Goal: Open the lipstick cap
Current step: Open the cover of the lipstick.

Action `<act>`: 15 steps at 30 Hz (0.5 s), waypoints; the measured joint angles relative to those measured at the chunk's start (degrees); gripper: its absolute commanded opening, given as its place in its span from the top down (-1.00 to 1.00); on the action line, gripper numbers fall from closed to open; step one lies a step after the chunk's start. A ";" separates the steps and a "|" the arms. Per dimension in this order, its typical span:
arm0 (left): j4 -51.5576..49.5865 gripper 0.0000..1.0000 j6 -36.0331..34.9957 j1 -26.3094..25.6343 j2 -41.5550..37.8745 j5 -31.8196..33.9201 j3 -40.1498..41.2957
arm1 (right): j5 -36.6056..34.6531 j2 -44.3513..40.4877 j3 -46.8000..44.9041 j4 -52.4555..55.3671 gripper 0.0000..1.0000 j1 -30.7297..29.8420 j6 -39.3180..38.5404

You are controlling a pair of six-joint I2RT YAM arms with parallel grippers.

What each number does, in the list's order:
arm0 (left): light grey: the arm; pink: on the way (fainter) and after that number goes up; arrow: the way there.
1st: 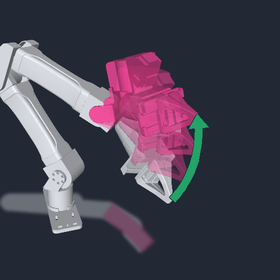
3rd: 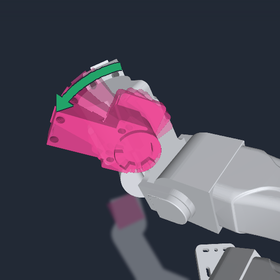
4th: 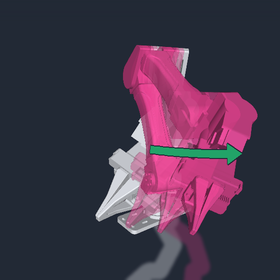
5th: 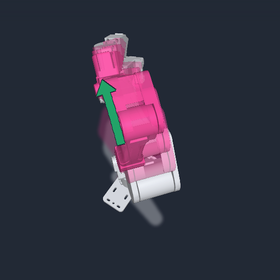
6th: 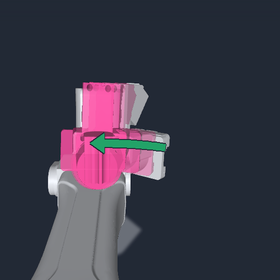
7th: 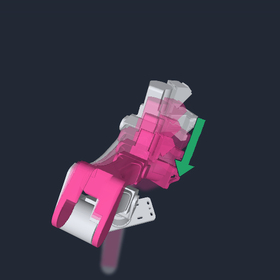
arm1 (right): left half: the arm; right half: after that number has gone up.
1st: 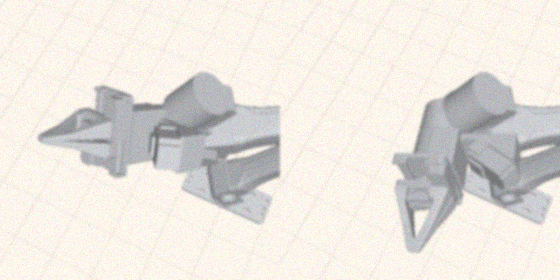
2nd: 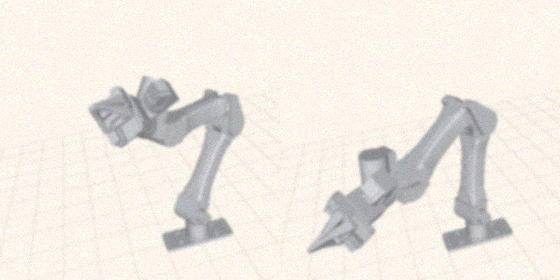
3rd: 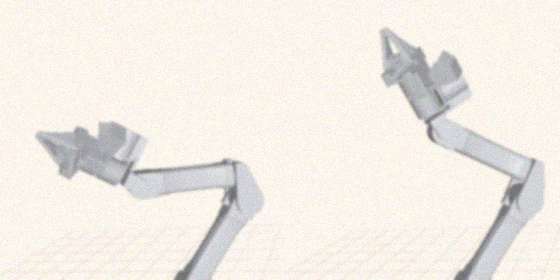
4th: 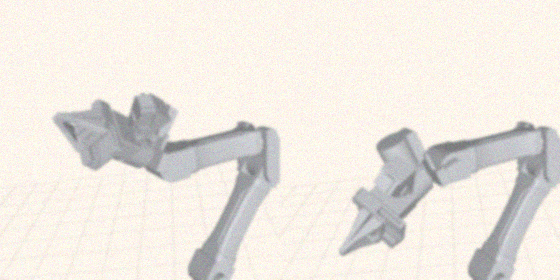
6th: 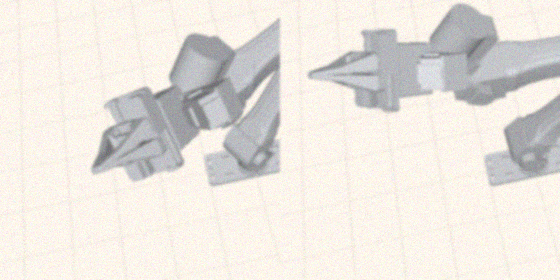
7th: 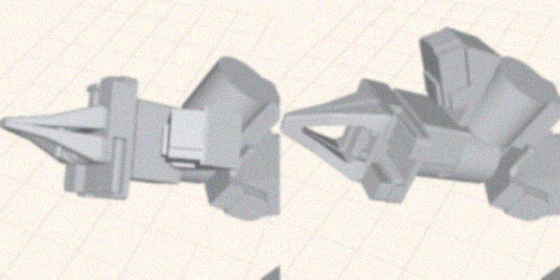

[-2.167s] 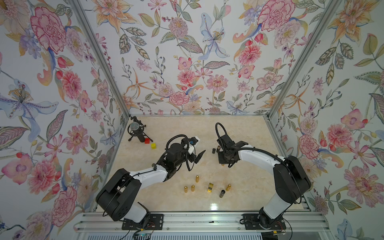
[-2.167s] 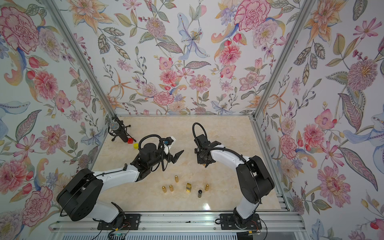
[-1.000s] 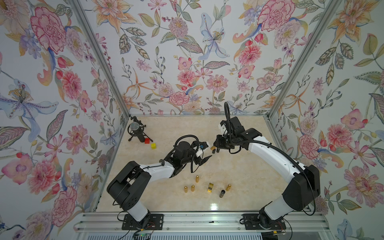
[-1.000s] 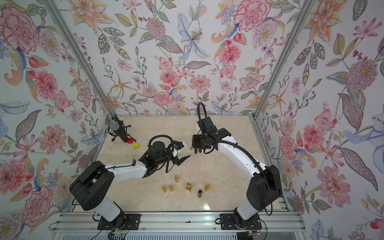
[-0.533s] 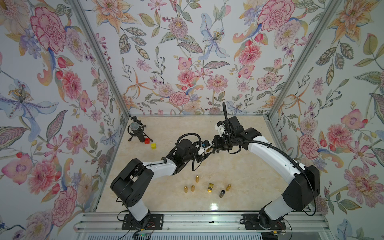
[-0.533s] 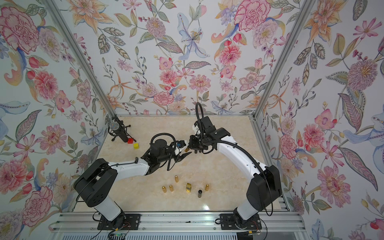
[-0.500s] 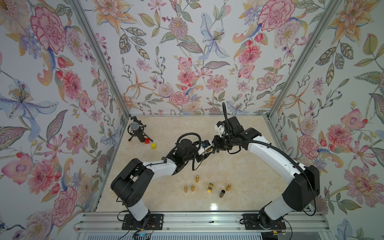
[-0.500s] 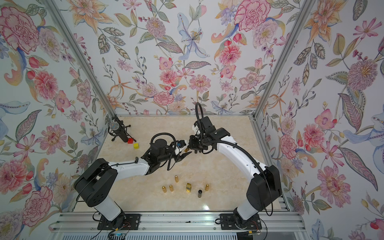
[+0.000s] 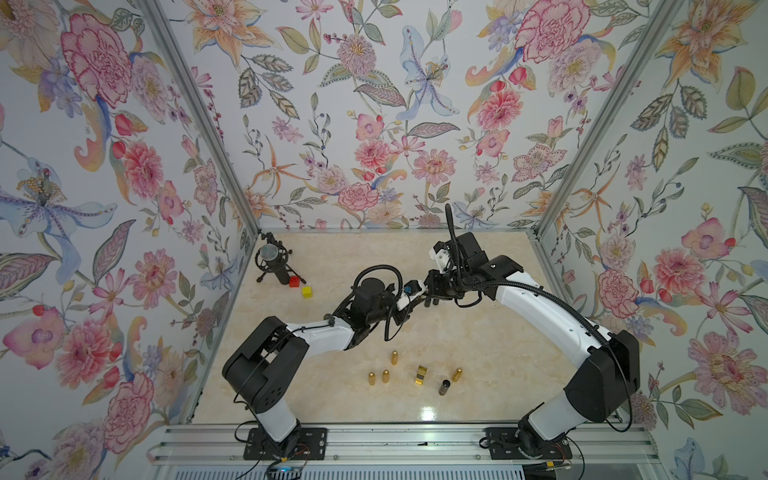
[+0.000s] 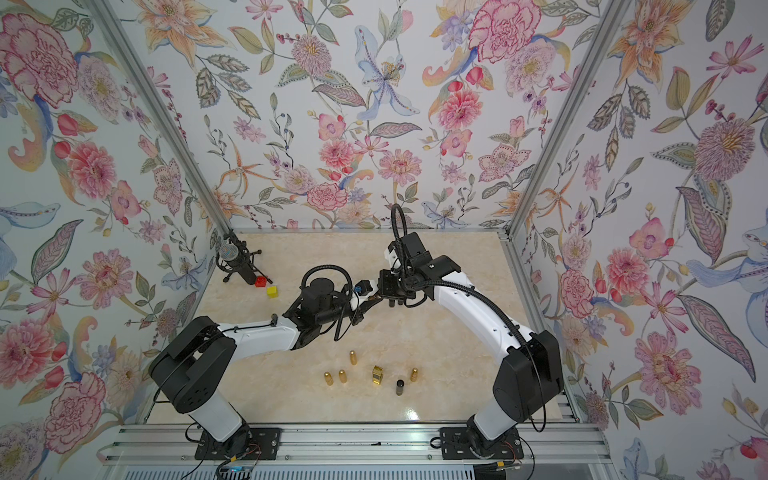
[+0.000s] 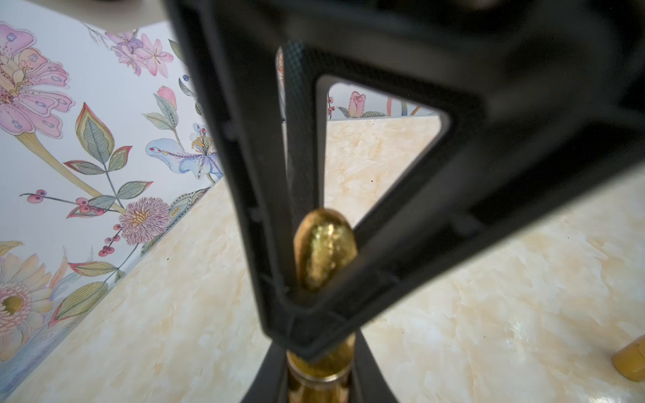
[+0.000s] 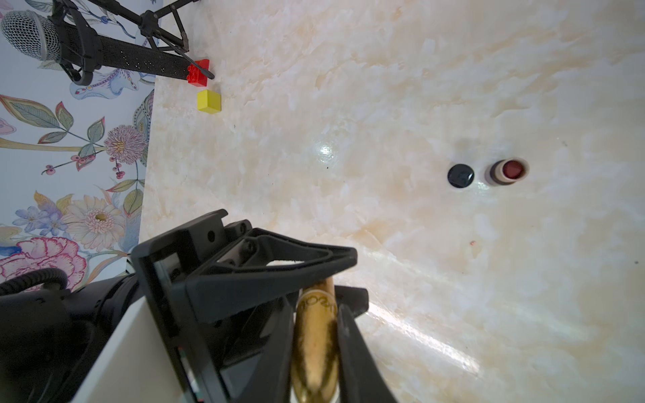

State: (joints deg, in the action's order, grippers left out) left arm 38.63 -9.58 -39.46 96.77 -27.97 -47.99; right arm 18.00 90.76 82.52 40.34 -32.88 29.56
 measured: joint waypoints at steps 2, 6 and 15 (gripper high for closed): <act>0.00 0.92 -0.04 0.00 0.00 -0.09 0.02 | 0.07 0.00 0.00 -0.02 0.64 0.09 0.13; 0.07 1.00 -0.04 0.00 0.00 -0.13 0.11 | 0.44 0.00 0.00 0.00 0.65 0.39 0.46; 2.49 1.00 -0.07 0.00 -0.33 0.11 1.62 | 2.84 -0.02 -0.07 0.15 0.71 1.49 1.60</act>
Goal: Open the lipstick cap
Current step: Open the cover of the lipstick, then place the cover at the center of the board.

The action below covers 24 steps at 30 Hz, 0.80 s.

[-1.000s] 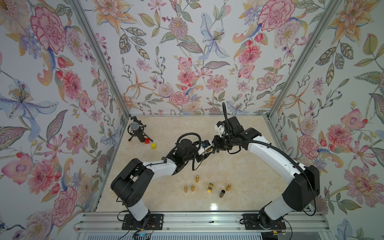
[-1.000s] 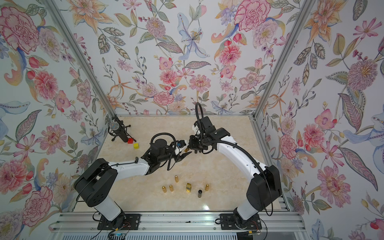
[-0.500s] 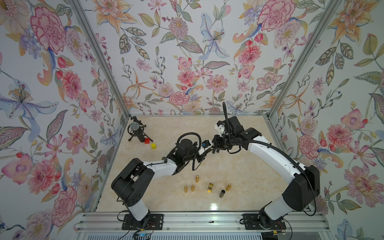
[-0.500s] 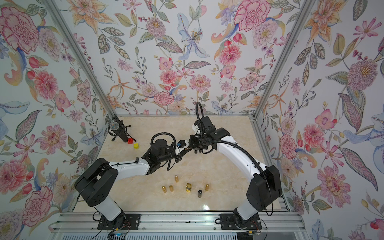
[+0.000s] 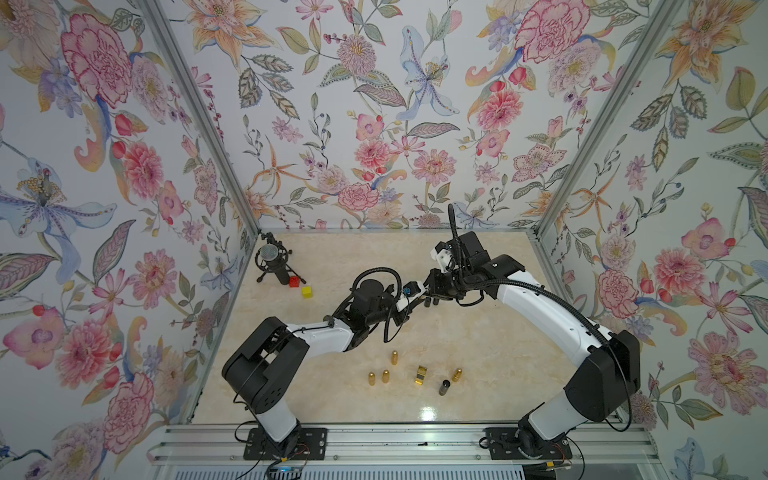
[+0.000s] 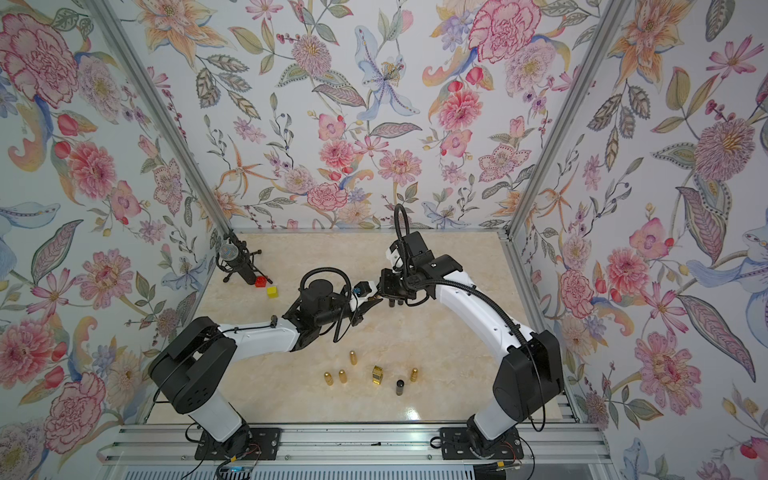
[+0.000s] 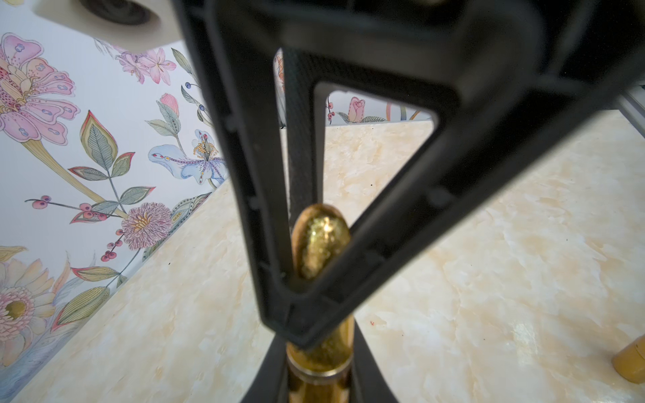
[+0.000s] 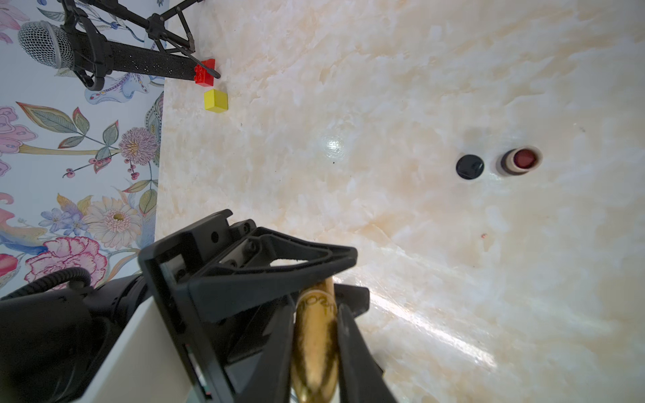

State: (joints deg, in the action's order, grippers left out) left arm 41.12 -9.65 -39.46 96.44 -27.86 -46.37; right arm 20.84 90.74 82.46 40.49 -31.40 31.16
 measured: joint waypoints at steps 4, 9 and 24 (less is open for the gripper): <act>0.39 1.00 0.00 0.02 -1.03 1.01 1.27 | 1.53 -0.33 -0.04 -0.02 0.72 0.52 0.48; -2.19 1.00 0.00 0.46 -1.16 1.75 3.06 | 0.85 -3.19 -0.04 -0.24 0.73 3.74 1.07; 3.76 1.00 6.23 1.31 -5.07 2.99 7.69 | -15.08 -4.42 -11.43 -1.42 0.73 7.87 -3.37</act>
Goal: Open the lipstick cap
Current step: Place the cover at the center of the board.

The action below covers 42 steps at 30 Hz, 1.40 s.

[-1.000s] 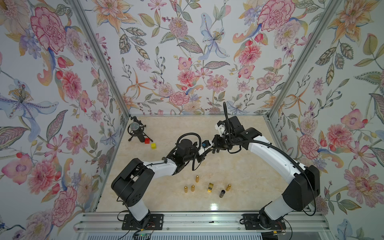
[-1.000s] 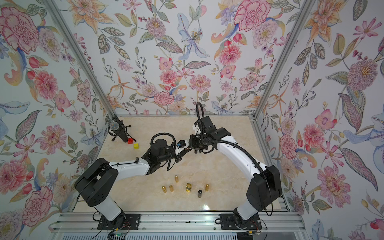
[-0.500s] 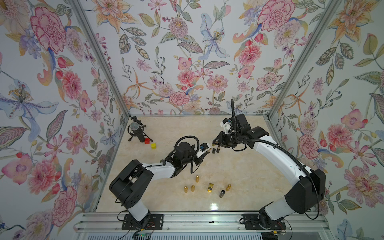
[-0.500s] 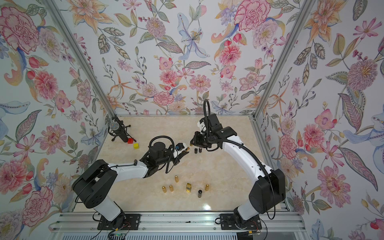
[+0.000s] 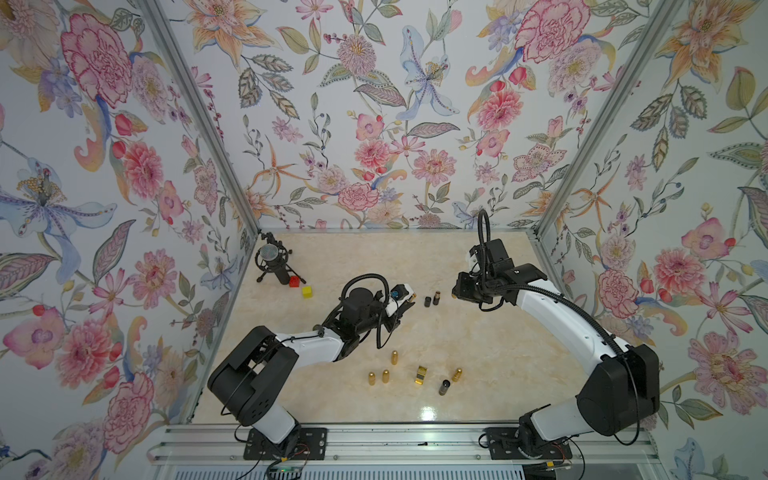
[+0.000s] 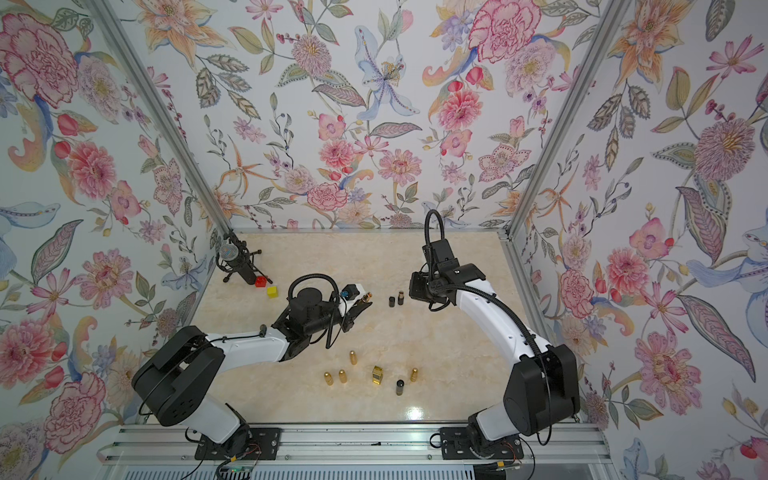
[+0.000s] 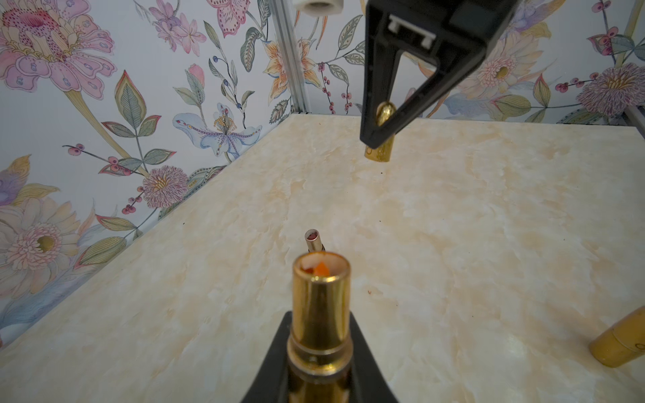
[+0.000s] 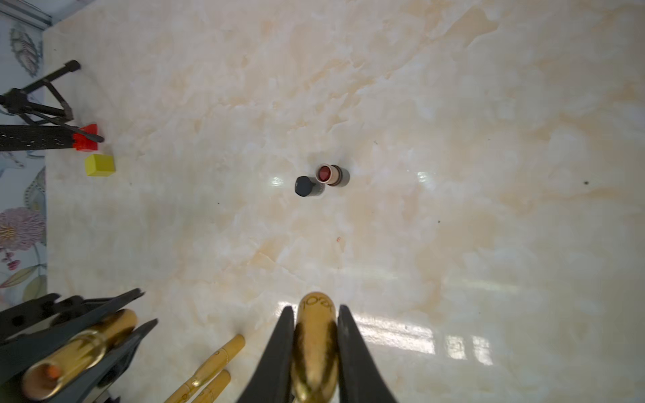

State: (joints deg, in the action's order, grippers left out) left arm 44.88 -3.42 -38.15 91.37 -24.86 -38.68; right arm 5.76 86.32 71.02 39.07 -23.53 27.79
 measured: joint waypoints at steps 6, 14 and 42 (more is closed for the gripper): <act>4.98 1.00 3.87 1.03 -0.02 -0.15 2.03 | -7.28 5.53 -4.83 -3.10 0.70 -3.89 -1.25; 6.95 1.00 5.20 1.66 -0.11 -0.22 2.56 | -9.73 13.18 -6.12 -8.74 0.69 -4.09 -1.44; 6.71 1.00 5.18 1.66 -1.99 -0.22 2.80 | -10.86 15.26 -6.23 -12.41 0.22 -5.33 -1.62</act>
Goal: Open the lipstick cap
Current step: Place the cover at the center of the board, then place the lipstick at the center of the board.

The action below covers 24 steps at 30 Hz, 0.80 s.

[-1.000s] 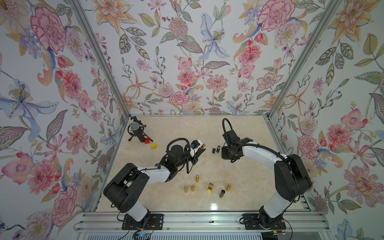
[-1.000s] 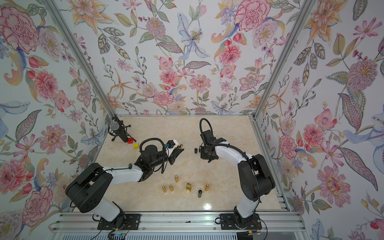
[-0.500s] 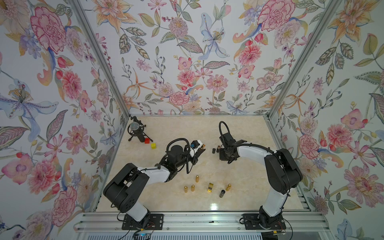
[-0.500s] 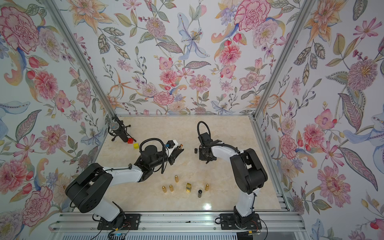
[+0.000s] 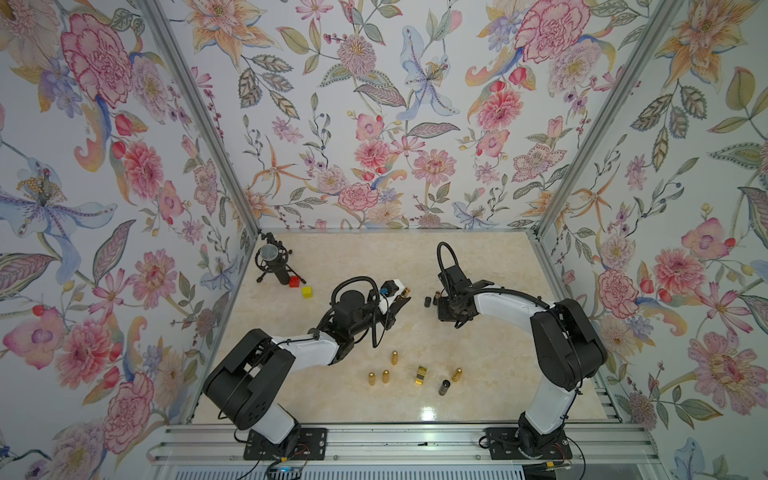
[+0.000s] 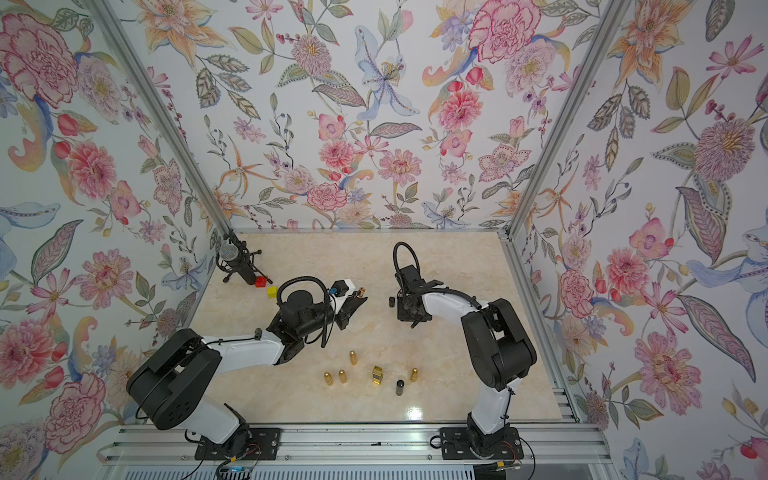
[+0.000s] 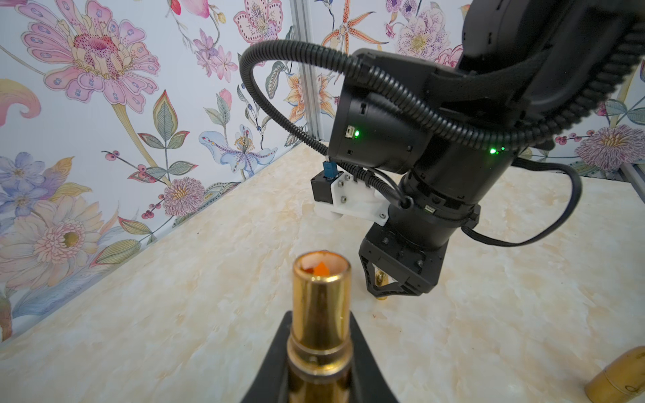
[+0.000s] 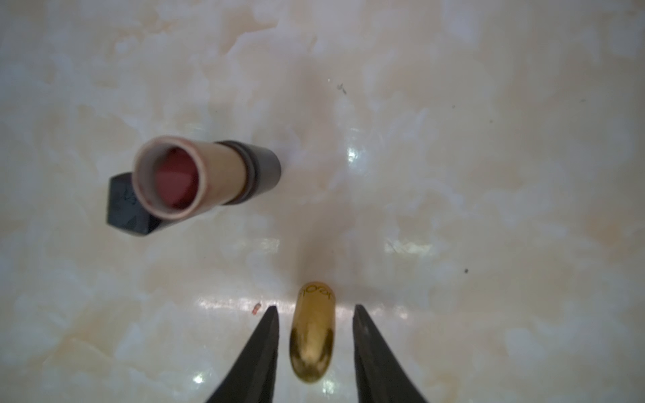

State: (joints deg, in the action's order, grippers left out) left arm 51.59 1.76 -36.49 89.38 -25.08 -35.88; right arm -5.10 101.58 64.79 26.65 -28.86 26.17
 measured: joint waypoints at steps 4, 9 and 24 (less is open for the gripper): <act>-0.04 1.00 0.00 0.00 -0.31 -0.02 0.00 | 2.19 -6.88 0.17 1.66 0.16 0.31 0.04; 0.00 1.00 0.00 0.00 -0.31 -0.07 0.00 | 9.79 -14.84 3.37 3.32 0.07 1.64 0.90; -0.61 1.00 0.20 0.00 2.03 -0.22 -1.92 | 22.14 -15.23 16.33 4.00 0.03 -6.91 4.76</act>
State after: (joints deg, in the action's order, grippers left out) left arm 50.98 1.96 -36.49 91.42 -25.30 -37.80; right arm 17.04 86.35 81.12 30.65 -35.77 30.94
